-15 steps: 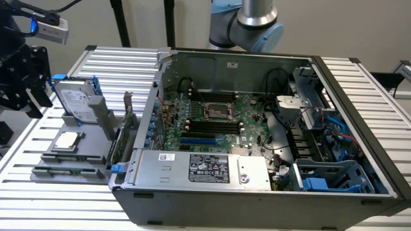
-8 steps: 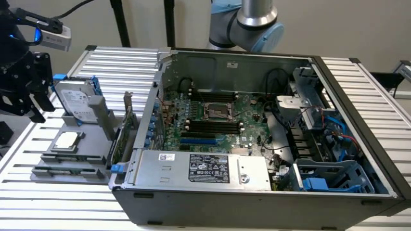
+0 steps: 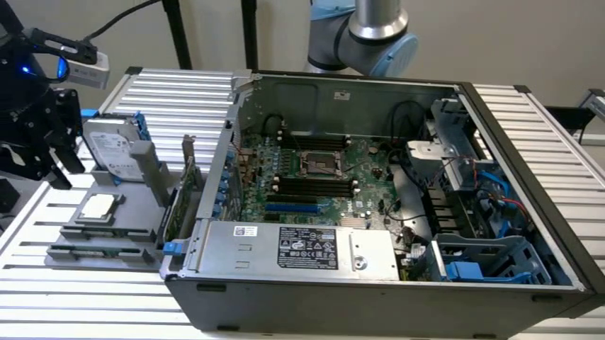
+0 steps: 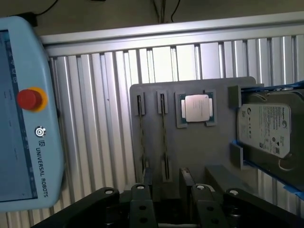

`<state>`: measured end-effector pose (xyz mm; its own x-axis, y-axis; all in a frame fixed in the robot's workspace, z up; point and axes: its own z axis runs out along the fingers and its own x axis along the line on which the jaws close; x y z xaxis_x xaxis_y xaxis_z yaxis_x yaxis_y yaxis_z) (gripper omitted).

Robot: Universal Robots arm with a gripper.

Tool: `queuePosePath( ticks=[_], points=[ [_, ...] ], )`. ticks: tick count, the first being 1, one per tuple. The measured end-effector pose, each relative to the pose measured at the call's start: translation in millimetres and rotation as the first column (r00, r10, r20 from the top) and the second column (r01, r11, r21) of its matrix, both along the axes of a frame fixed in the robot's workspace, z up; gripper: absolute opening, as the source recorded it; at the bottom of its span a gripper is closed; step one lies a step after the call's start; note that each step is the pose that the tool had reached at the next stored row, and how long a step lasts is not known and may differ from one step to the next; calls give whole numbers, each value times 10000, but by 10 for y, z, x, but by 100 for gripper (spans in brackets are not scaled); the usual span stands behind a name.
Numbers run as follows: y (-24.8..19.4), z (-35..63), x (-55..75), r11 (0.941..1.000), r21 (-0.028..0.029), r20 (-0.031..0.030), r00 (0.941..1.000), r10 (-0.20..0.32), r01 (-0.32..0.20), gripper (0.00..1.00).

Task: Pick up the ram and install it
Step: 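Pick up the ram and move it above insertion slot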

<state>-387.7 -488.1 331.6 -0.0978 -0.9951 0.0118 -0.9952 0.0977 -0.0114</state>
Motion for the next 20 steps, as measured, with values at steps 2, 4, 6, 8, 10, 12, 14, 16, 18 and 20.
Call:
queuePosePath(
  ticks=[2,4,6,8,10,12,14,16,18,20],
  points=[
    [0,-35,-19,10000,0,0,10000,1,-1,36],
    [0,-71,-37,10000,0,0,10000,0,0,36],
    [0,-110,-52,10000,1,2,10000,0,0,36],
    [-2,-145,-57,10000,-1,0,10000,2,-2,36],
    [-17,-182,-59,10000,1,1,10000,0,0,36],
    [-54,-217,-59,10000,-1,-1,10000,-1,1,36],
    [-96,-254,-58,10000,0,0,10000,0,0,36],
    [-128,-290,-58,10000,0,1,10000,0,0,36],
    [-152,-327,-57,10000,1,2,10000,-1,1,36],
    [-176,-363,-56,10000,0,0,10000,-5,5,36]
  ],
)
